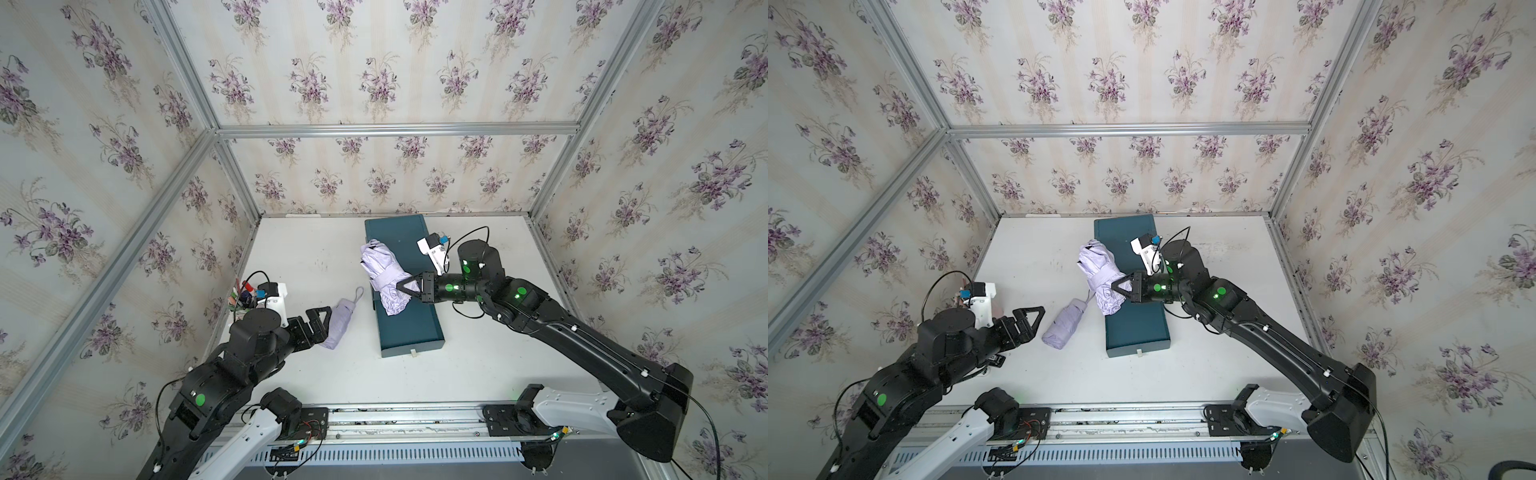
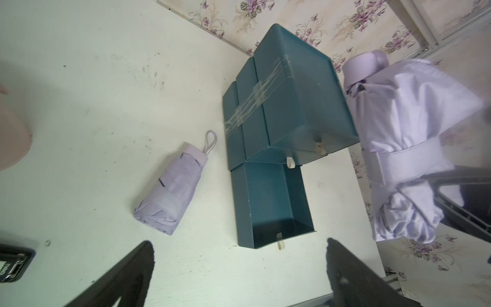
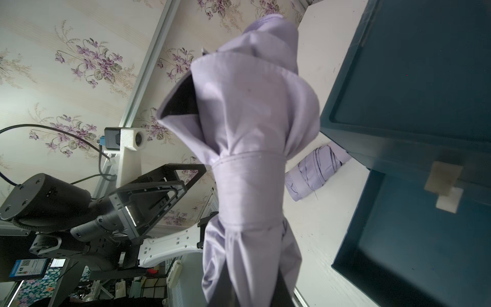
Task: Place the umbrella in the drawer by color
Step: Pick up the umbrella from the center of the board, then place the umbrella in the drawer.
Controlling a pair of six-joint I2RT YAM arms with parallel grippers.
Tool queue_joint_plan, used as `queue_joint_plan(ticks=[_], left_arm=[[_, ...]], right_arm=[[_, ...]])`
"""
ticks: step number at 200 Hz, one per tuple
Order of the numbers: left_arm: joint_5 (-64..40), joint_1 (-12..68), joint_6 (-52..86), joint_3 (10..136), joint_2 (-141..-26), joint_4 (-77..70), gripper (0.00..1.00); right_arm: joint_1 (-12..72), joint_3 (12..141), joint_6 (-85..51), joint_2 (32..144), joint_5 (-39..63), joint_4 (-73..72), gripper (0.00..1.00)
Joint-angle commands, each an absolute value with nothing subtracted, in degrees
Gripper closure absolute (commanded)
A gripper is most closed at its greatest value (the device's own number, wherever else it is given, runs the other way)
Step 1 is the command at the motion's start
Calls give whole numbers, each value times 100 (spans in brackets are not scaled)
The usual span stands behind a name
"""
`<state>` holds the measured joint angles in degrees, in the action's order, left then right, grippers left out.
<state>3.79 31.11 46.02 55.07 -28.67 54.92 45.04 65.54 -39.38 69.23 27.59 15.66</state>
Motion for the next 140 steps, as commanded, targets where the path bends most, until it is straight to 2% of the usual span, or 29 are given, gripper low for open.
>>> queue_joint_plan(ticks=[1,98,140], left_arm=[[589,3107,4522,5445,-2795,5979,0],[423,3111,4417,5147,-3248,5401,0],[104,3101,4652,4464,-2958,4724,0]], right_arm=[[4506,6478,-3883,6840,2616,1415,100],[4513,6259,-3863,6695,2214,1750,100],[4509,5756,-3965,5923,1822,2057,100]])
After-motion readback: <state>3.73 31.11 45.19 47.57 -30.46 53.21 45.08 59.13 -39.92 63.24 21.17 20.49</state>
